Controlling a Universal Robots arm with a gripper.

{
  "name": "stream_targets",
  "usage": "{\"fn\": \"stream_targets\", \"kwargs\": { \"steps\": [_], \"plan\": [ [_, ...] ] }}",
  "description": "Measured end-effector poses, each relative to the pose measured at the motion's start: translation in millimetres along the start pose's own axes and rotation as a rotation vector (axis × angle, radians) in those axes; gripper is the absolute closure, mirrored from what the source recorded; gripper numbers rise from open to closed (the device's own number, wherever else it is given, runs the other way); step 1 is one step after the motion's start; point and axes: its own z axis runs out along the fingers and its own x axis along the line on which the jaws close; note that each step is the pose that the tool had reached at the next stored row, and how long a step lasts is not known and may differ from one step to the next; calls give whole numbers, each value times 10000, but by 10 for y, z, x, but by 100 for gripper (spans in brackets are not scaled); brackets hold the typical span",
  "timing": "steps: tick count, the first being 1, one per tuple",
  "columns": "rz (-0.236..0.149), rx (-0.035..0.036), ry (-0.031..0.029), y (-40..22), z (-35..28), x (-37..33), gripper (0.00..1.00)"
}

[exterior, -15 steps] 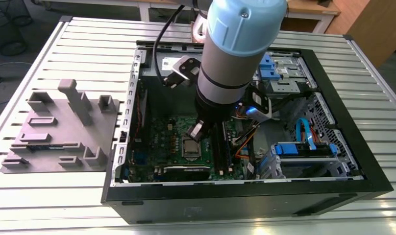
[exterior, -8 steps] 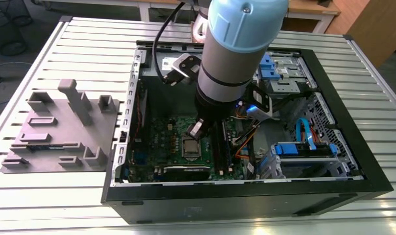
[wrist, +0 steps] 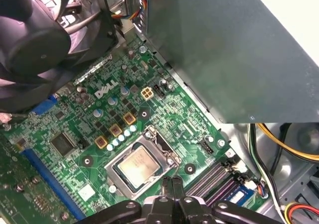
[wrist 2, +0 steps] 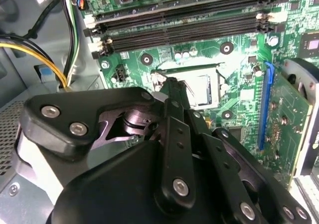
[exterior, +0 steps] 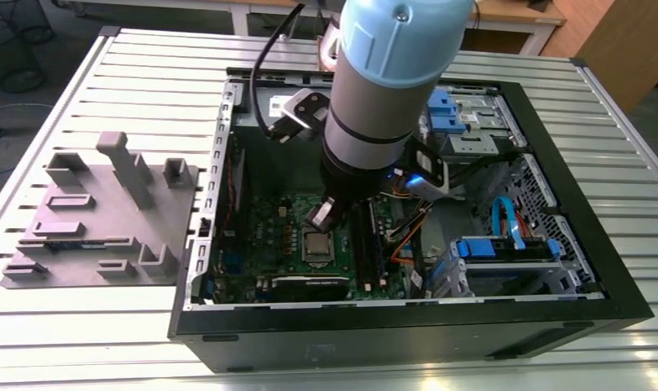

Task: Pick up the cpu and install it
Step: 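Install the first cpu locking lever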

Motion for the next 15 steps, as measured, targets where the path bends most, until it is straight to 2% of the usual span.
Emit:
{"fn": "stream_targets", "kwargs": {
  "steps": [7,15],
  "plan": [
    [76,30,-5,8,79,19,89],
    [127,98,56,1,186,31,89]
  ]
}}
